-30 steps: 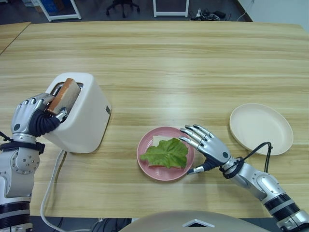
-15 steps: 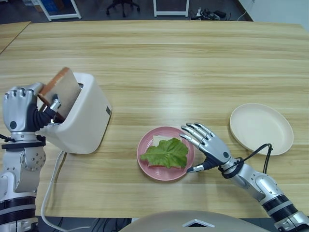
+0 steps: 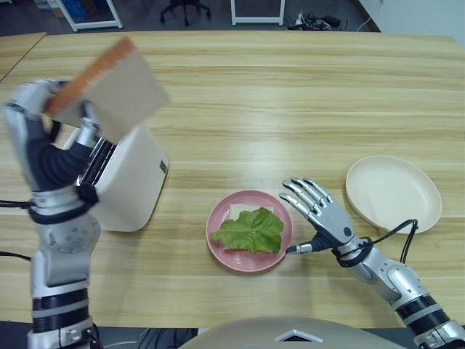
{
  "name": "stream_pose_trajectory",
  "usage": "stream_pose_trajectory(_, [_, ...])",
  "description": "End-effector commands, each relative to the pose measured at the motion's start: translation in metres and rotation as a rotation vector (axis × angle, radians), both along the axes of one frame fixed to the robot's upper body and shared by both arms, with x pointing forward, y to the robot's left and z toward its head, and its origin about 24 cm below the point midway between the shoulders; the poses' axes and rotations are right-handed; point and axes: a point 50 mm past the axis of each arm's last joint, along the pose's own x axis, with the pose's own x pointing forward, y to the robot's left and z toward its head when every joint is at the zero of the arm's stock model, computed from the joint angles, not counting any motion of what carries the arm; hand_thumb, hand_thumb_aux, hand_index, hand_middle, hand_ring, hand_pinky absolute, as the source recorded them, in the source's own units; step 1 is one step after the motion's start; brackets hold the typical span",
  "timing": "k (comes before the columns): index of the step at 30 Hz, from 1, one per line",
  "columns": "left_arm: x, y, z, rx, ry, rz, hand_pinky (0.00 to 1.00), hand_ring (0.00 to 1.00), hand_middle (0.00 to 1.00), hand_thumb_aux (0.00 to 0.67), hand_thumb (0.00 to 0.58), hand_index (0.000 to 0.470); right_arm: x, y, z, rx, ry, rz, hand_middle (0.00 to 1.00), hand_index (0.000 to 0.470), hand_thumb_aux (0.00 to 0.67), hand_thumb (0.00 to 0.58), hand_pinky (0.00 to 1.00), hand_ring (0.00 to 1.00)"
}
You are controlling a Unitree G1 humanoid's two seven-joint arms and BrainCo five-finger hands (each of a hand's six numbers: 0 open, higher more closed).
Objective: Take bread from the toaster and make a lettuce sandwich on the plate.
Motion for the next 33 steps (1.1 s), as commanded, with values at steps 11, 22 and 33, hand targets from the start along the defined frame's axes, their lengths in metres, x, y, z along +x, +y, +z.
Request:
stream_pose_trajectory(11, [-0.01, -0.088, -0.105, -0.148, 0.664, -0.578, 1.0, 1.0, 1.0, 0.67, 0.58, 0.47, -0.023, 0.01, 0.041, 0.253, -0.027, 0.198, 0.0, 0.0, 0.0, 0.0, 0.0, 0.0])
stream_pose_trajectory(22, [0.009, -0.059, -0.12, 0.139, 0.738, -0.47, 1.0, 1.0, 1.0, 0.67, 0.58, 0.47, -0.033, 0.018, 0.023, 0.135, 0.081, 0.278, 0.0, 0.0, 0.0, 0.0, 0.0, 0.0])
stream_pose_trajectory(33, [0.01, -0.059, -0.147, 0.238, 0.828, -0.467, 1.0, 1.0, 1.0, 0.67, 0.58, 0.47, -0.041, 0.026, -0.045, -0.268, 0.39, 0.401, 0.0, 0.0, 0.0, 0.0, 0.0, 0.0])
